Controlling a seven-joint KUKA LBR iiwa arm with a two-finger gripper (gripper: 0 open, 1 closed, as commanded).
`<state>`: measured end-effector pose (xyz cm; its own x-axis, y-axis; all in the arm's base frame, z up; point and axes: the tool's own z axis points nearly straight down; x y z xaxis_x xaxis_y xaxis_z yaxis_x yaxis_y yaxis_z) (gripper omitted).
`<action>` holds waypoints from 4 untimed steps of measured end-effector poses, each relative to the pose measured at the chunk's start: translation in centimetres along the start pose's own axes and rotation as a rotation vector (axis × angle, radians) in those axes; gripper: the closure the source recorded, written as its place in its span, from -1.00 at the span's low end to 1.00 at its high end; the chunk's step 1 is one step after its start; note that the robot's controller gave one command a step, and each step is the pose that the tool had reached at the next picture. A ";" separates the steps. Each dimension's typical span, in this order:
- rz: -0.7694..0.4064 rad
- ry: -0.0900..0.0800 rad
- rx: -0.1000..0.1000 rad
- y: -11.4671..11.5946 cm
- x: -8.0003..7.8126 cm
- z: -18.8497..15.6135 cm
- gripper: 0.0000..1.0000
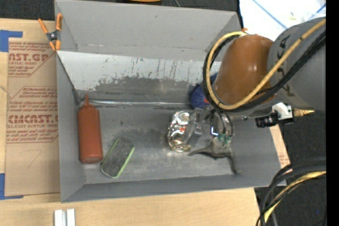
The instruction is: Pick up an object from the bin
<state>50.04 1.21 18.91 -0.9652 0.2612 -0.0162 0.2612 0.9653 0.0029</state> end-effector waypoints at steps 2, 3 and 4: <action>-0.153 0.005 -0.001 -2.2 -0.1 2.6 1.00; 0.290 0.010 0.005 -2.3 1.3 -0.7 1.00; 0.290 0.010 0.005 -2.3 1.3 -0.6 1.00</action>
Offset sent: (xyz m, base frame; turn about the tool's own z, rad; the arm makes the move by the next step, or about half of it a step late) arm -0.0059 -0.0165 -0.0387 -0.2040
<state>48.15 -0.67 19.53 -0.8503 0.5263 -0.0059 0.5263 0.8503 0.0013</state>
